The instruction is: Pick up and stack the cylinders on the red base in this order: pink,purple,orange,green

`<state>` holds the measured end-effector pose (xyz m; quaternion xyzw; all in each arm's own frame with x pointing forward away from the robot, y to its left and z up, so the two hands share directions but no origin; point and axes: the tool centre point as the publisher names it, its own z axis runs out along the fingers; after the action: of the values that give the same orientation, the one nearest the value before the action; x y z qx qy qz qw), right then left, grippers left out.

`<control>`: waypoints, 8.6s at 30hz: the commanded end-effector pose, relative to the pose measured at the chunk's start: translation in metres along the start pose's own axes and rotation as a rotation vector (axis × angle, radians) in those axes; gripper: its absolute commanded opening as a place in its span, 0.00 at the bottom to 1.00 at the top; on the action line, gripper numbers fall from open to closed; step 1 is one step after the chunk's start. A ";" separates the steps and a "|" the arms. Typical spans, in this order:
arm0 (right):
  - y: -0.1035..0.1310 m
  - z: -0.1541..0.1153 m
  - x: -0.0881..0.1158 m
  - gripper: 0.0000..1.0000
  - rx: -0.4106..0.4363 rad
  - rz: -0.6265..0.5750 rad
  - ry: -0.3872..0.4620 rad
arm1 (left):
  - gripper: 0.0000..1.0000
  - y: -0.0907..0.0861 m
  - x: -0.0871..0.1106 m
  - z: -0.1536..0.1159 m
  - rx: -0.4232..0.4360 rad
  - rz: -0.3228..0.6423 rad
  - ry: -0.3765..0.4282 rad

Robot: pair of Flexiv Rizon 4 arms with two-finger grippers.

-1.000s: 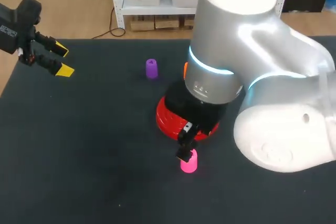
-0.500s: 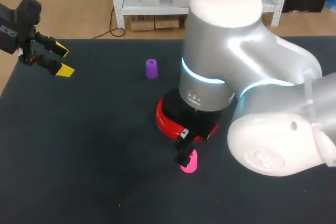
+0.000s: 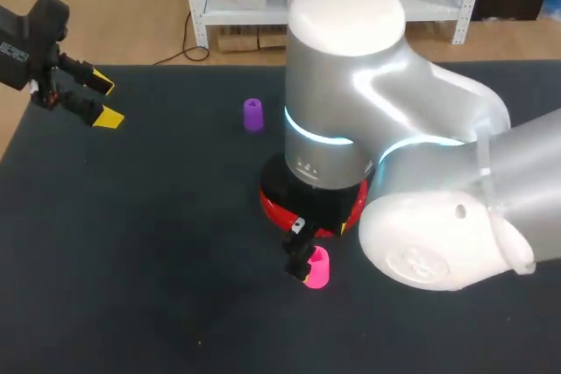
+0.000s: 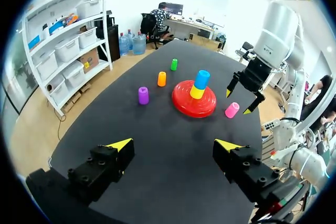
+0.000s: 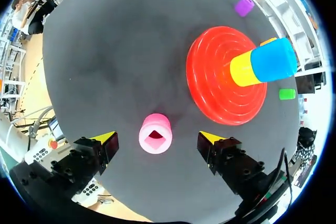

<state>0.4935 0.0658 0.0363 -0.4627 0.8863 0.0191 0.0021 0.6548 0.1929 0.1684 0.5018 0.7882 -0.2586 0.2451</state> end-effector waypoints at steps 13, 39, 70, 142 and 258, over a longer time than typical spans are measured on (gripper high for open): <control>0.001 0.005 -0.002 0.47 0.009 0.009 0.006 | 1.00 0.000 0.001 0.000 -0.002 0.001 -0.002; -0.013 -0.094 -0.022 0.00 0.052 0.048 -0.172 | 1.00 0.000 0.001 0.000 -0.002 0.001 -0.002; -0.126 -0.115 -0.090 0.00 0.024 0.331 -0.105 | 1.00 0.000 0.001 0.000 -0.002 0.001 -0.002; -0.141 -0.177 -0.084 1.00 -0.051 0.401 -0.383 | 1.00 0.000 0.001 0.000 -0.002 0.001 -0.002; -0.208 0.002 -0.265 1.00 -0.008 0.512 0.261 | 1.00 0.000 0.001 0.000 -0.002 0.001 -0.002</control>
<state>0.8085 0.1607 0.0330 -0.2261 0.9717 0.0068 0.0675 0.6547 0.1929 0.1684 0.5018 0.7882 -0.2586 0.2452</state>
